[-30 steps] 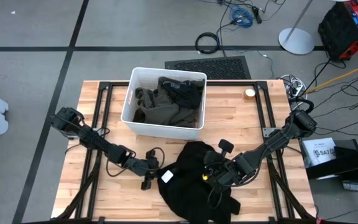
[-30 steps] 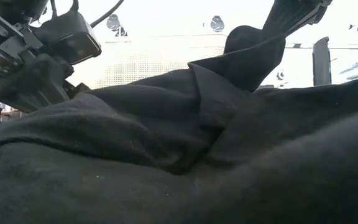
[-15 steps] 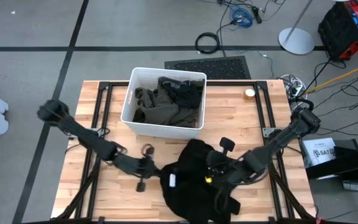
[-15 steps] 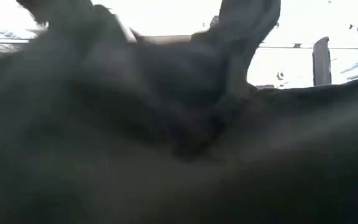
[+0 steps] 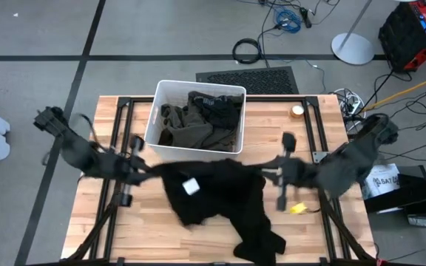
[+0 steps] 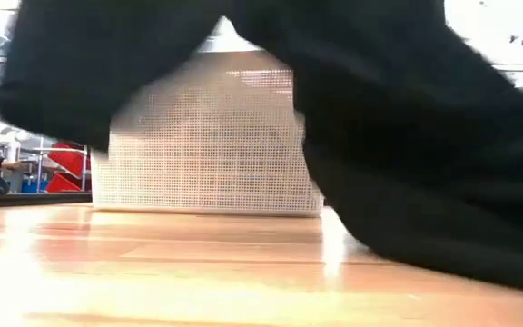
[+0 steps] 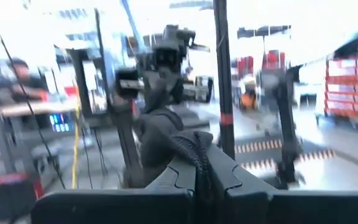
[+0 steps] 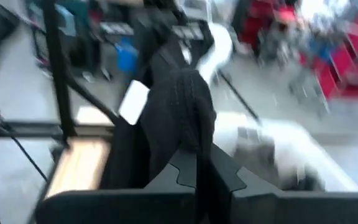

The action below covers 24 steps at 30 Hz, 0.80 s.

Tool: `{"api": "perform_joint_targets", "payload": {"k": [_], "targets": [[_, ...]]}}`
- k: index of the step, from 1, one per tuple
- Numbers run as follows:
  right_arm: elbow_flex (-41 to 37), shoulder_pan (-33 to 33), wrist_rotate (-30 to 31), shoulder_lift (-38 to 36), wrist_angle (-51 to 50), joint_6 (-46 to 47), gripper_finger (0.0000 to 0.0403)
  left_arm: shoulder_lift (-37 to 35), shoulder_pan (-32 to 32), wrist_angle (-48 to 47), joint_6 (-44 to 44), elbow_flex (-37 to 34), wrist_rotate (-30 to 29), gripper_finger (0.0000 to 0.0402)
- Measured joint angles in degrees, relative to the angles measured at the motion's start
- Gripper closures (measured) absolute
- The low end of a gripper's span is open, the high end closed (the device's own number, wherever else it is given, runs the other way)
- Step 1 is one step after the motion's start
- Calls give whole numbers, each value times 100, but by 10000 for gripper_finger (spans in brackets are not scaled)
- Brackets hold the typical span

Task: Sort clothes
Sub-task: Put the black shirt into the white laundry bin

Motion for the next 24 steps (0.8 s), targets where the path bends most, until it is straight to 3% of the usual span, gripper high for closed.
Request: {"api": "perform_joint_targets", "payload": {"k": [5, 8, 14, 24], "targets": [[836, -300, -930, -187, 673, -1791, 402, 3, 10, -2, 695, 948, -137, 394], [1494, -615, -1596, -204, 809, -2306, 402, 77, 13, 6, 1102, 1580, -198, 394], [2549, -1263, -2883, -185, 806, -2332, 402, 364, 11, -3, 1802, 2863, -193, 394], [2917, -2031, -3386, 15, 1222, -2274, 402, 1103, 11, -60, 2812, 4795, -174, 394]]}}
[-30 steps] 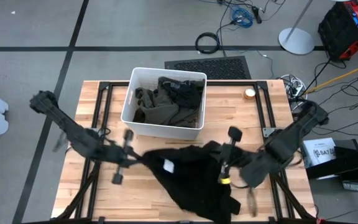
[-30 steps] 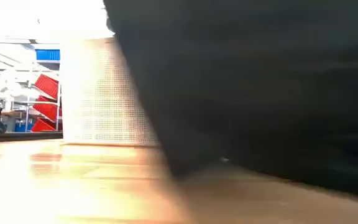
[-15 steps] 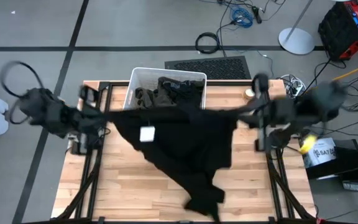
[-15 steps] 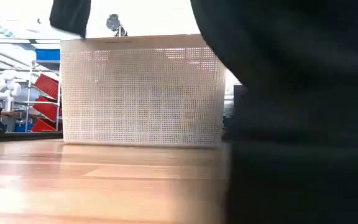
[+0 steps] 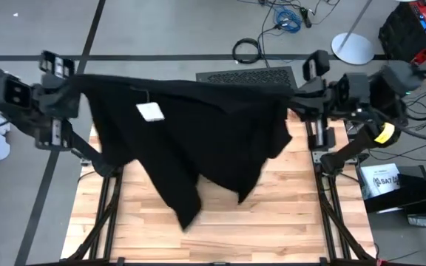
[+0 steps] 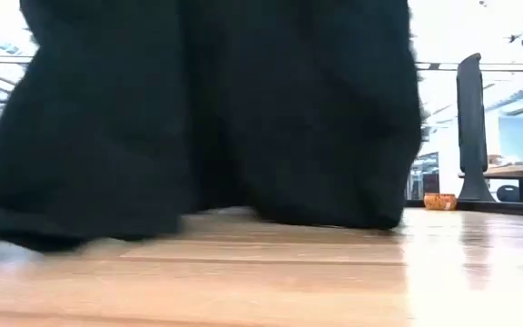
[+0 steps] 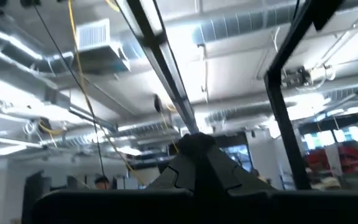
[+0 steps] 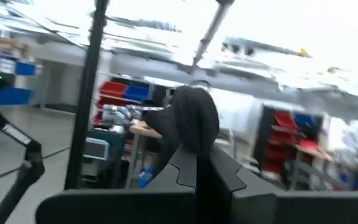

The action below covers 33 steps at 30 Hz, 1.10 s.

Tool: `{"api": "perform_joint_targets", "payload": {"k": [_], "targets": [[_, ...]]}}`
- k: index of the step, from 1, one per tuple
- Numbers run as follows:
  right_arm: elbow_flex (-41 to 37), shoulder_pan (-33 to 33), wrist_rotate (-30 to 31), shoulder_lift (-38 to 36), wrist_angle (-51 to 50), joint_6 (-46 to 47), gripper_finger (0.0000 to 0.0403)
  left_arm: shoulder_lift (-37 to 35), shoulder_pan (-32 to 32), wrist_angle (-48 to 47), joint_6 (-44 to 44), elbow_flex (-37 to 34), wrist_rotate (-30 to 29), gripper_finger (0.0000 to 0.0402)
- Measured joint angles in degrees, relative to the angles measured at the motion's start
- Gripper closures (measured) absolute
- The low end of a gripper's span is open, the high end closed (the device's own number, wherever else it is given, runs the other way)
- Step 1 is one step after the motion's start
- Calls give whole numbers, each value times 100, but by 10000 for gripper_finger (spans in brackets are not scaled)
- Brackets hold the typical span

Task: Sort clothes
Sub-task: Put the black shirt into the white laundry bin

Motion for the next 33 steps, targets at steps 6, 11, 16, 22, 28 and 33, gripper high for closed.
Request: {"api": "perform_joint_targets", "payload": {"k": [6, 11, 16, 22, 28, 33], "targets": [[0, -206, -1353, 180, 544, 159, 403, 538, -9, -740, -248, 855, 417, 394], [13, 72, -1354, 182, -617, 1122, 403, 912, -340, -1714, -805, 910, 704, 394], [4, 708, -1312, 243, -1956, 1767, 403, 1366, -1039, -2482, -824, 903, 167, 394], [-26, 1916, -724, 689, -2326, 2301, 403, 2184, -2118, -2990, -992, 901, -1533, 394], [-24, 3196, 681, 1382, -2871, 2670, 403, 2992, -2991, -3444, -2050, 899, -3135, 394], [-24, 3700, 1853, 2130, -3103, 3008, 403, 3533, -3232, -4387, -3428, 899, -3837, 394]]}}
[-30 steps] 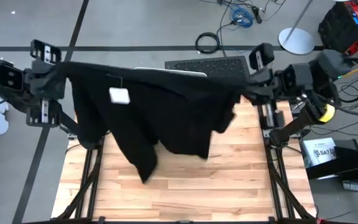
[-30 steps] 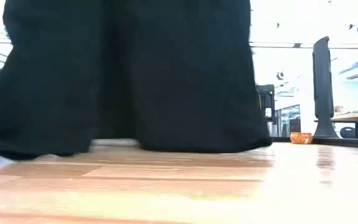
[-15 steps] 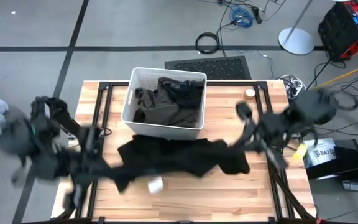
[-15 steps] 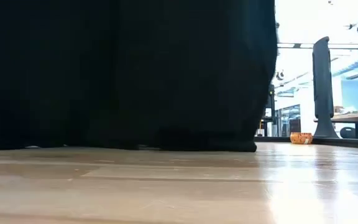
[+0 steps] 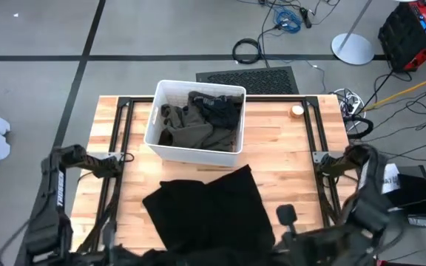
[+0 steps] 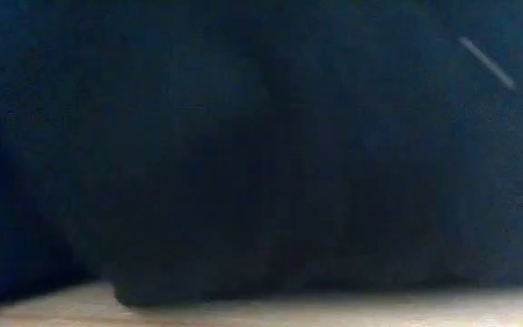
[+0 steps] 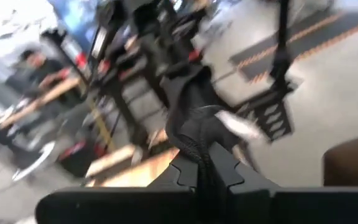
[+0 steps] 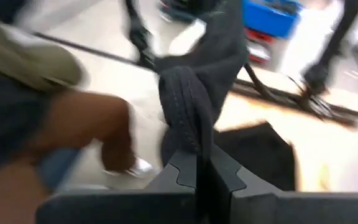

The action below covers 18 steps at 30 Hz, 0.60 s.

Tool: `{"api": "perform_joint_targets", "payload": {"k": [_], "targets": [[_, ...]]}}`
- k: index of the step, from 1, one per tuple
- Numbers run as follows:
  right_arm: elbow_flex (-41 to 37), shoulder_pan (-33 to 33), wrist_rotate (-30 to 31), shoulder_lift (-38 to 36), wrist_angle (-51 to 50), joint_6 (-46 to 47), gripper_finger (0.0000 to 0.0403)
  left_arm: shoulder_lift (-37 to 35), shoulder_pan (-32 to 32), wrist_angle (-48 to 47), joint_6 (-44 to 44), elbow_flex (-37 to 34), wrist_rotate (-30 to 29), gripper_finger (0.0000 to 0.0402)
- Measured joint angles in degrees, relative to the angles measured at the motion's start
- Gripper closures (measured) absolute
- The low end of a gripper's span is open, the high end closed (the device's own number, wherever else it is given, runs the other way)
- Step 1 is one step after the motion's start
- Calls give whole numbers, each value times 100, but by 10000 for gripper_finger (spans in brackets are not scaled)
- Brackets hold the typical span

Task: Sort clothes
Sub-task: Put the black shirt into the white laundry bin

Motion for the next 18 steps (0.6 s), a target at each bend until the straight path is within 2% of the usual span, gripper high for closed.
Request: {"api": "perform_joint_targets", "payload": {"k": [2, 4, 8, 10, 11, 13, 18], "targets": [[0, -49, 391, 219, -370, 307, 403, 90, 83, -1002, -1079, 0, -149, 394], [0, -237, 574, 397, -971, 849, 403, 126, 260, -2299, -2562, -29, -181, 394], [0, -689, 600, 623, -2374, 1902, 403, 122, 637, -4715, -5557, -419, -217, 394], [-41, -884, 593, 696, -2872, 2139, 403, 121, 790, -5524, -6809, -750, -185, 394], [-119, -969, 586, 702, -3019, 2188, 403, 94, 872, -5523, -7167, -982, -136, 394], [-357, -1145, 542, 648, -3098, 2223, 403, -43, 1004, -5312, -7286, -1582, 43, 394], [-1310, -1556, -72, 190, -2680, 2149, 403, -341, 1345, -5091, -8485, -3021, 733, 394]]}}
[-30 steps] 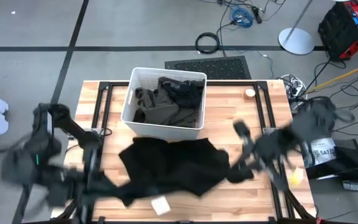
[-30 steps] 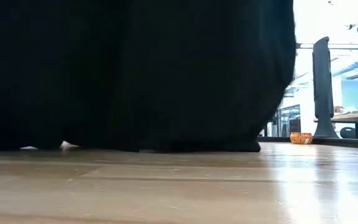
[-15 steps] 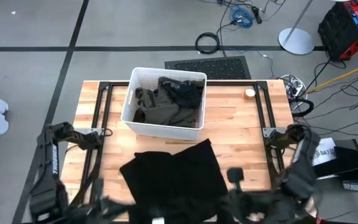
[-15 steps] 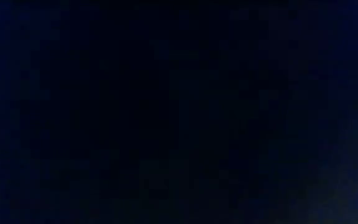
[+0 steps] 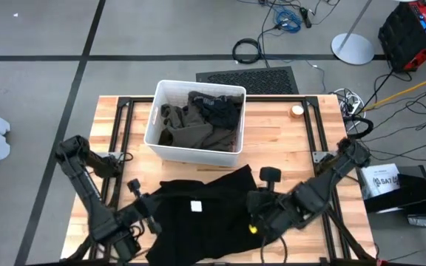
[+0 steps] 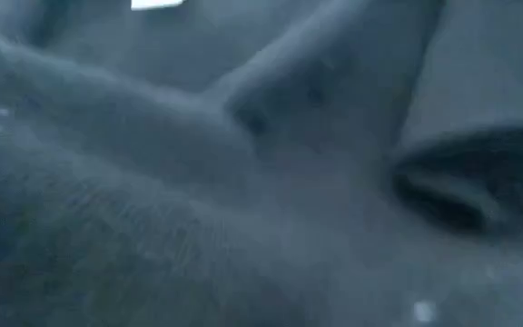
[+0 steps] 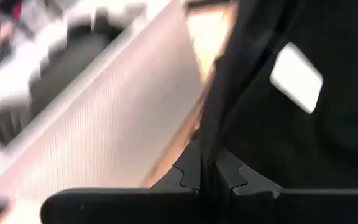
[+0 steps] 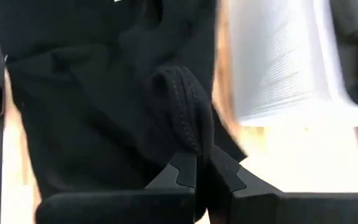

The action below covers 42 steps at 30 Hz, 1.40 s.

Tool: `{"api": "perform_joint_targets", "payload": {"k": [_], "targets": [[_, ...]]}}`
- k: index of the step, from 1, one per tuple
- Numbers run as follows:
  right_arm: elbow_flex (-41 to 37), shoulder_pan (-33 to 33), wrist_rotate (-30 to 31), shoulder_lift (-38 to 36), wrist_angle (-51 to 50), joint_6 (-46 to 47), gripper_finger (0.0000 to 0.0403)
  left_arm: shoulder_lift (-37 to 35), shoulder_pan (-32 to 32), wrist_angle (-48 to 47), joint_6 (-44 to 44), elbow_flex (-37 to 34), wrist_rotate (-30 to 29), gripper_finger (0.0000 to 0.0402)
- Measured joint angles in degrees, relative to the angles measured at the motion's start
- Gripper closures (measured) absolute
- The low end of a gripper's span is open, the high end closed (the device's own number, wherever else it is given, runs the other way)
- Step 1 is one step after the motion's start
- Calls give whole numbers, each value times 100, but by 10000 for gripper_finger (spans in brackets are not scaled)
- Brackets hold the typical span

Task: Sort clothes
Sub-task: Put the black shirt into the white laundry bin

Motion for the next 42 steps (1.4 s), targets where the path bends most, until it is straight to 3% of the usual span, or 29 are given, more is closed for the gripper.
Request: {"api": "perform_joint_targets", "payload": {"k": [6, 12, 17, 22, 26, 33, 35, 39, 42], "targets": [[-2323, -621, -962, -1015, 1909, -412, 403, -142, 212, 728, -623, -1202, 1180, 394], [-5038, -1486, -1855, -1822, 4687, -737, 403, -140, 507, 1894, -57, -1771, 1774, 394], [-6389, -1981, -2434, -1889, 6255, -807, 403, -140, 866, 2828, 800, -2012, 2368, 384], [-6785, -2217, -2624, -1870, 6668, -754, 402, -140, 1271, 2824, 916, -2093, 2796, 372], [-6775, -2366, -2299, -1870, 6964, -733, 390, -140, 1599, 2773, 1334, -2094, 3016, 364], [-6770, -2764, -2047, -1870, 7260, -601, 328, -181, 2023, 2319, 1814, -2020, 3885, 292], [-6770, -2861, -2047, -1870, 7164, -480, 301, -283, 2043, 1905, 1800, -1864, 3729, 269], [-6770, -2976, -2039, -1870, 7057, -391, 240, -689, 1840, 1738, 1764, -1602, 2794, 236], [-6770, -3015, -2045, -1870, 7044, -368, 195, -1092, 1747, 1767, 1806, -1438, 2589, 218]]}}
